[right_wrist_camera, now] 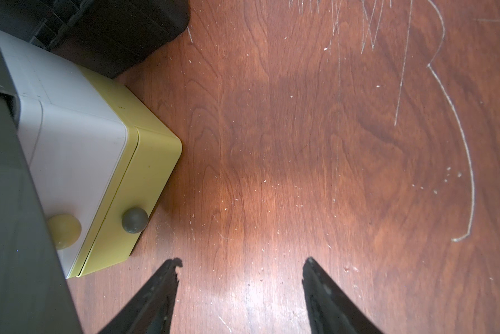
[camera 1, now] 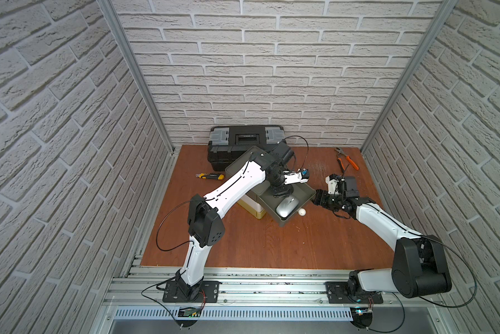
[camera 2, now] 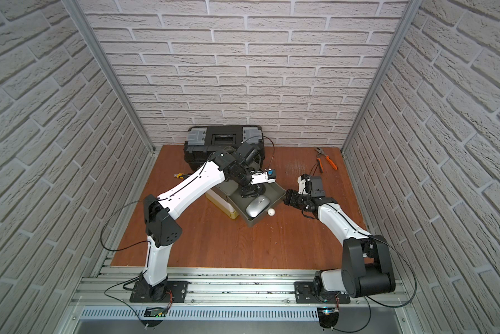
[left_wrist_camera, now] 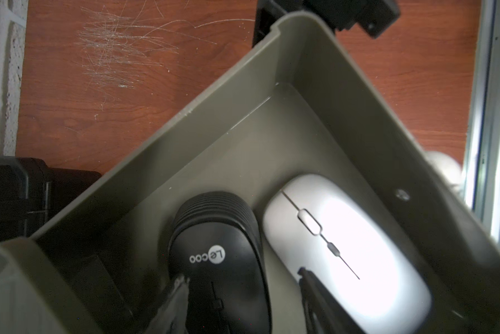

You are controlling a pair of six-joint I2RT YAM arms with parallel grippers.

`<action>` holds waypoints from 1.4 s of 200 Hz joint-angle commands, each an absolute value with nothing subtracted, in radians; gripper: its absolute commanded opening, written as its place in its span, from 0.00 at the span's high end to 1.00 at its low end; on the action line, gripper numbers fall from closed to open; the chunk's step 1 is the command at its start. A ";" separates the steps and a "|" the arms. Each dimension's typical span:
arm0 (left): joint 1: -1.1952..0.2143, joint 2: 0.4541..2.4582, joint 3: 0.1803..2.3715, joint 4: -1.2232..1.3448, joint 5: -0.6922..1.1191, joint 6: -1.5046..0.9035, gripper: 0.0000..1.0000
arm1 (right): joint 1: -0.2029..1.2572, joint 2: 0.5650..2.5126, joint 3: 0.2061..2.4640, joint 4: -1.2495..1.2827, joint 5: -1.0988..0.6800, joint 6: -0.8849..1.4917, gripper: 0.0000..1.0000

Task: Take the mice out of the drawer
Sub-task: Pick up the mouse from the drawer.

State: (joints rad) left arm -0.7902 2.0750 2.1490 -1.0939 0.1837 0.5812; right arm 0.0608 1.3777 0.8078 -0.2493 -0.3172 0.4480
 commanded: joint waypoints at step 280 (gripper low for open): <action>-0.779 2.246 2.294 -1.284 -0.076 0.685 0.59 | 0.066 1.421 0.787 -0.168 -0.379 0.425 0.30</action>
